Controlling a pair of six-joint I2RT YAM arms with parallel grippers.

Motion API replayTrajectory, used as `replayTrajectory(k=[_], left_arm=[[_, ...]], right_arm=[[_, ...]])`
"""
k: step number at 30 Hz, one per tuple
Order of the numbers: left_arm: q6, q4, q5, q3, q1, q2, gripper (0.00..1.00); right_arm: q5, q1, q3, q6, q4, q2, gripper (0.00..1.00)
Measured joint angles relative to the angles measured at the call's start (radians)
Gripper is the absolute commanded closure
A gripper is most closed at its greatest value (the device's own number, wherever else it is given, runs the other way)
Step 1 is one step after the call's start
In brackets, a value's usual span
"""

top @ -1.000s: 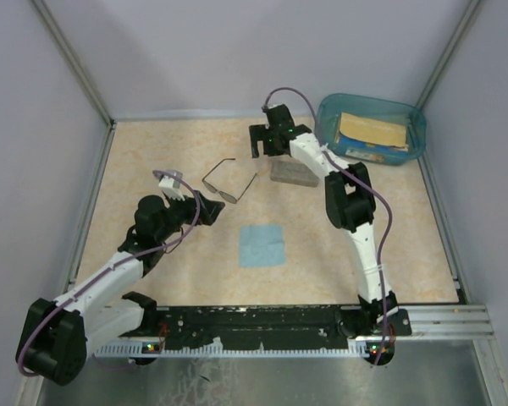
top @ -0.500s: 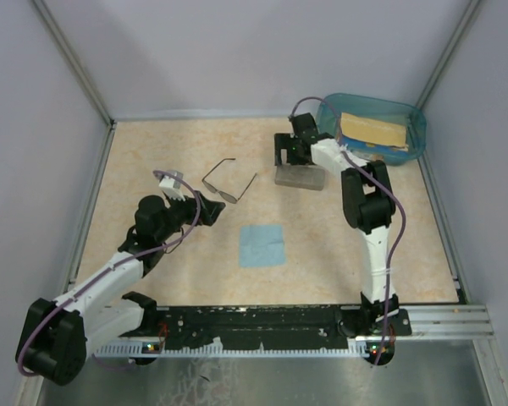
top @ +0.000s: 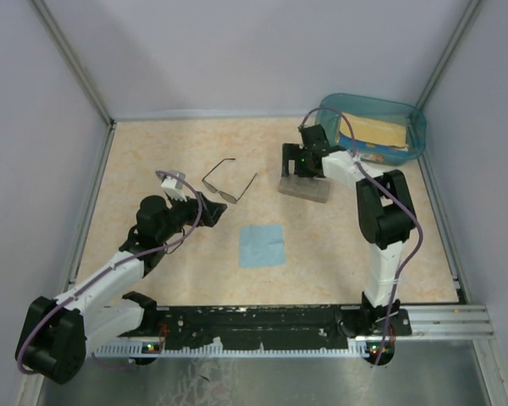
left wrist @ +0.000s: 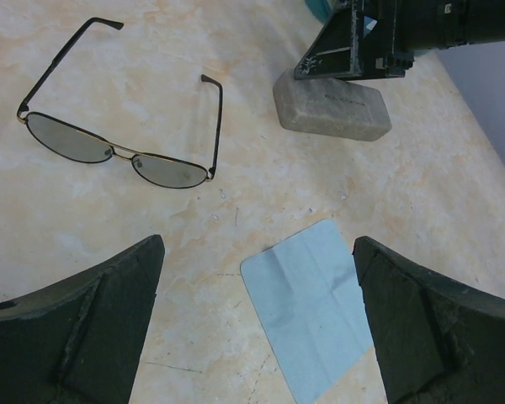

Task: Organize the sunglasses
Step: Adjust the sunglasses case at the center of the board.

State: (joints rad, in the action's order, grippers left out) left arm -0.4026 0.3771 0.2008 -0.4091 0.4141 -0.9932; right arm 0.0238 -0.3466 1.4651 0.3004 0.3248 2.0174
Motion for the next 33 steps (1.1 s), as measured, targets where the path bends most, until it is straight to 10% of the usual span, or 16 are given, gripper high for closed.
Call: replayTrajectory(k=[33], left_arm=[[-0.001,-0.014,0.0,0.0,0.023,0.055,0.0]], right_arm=[[-0.04,0.069,-0.334,0.014,-0.122,-0.301,0.01]])
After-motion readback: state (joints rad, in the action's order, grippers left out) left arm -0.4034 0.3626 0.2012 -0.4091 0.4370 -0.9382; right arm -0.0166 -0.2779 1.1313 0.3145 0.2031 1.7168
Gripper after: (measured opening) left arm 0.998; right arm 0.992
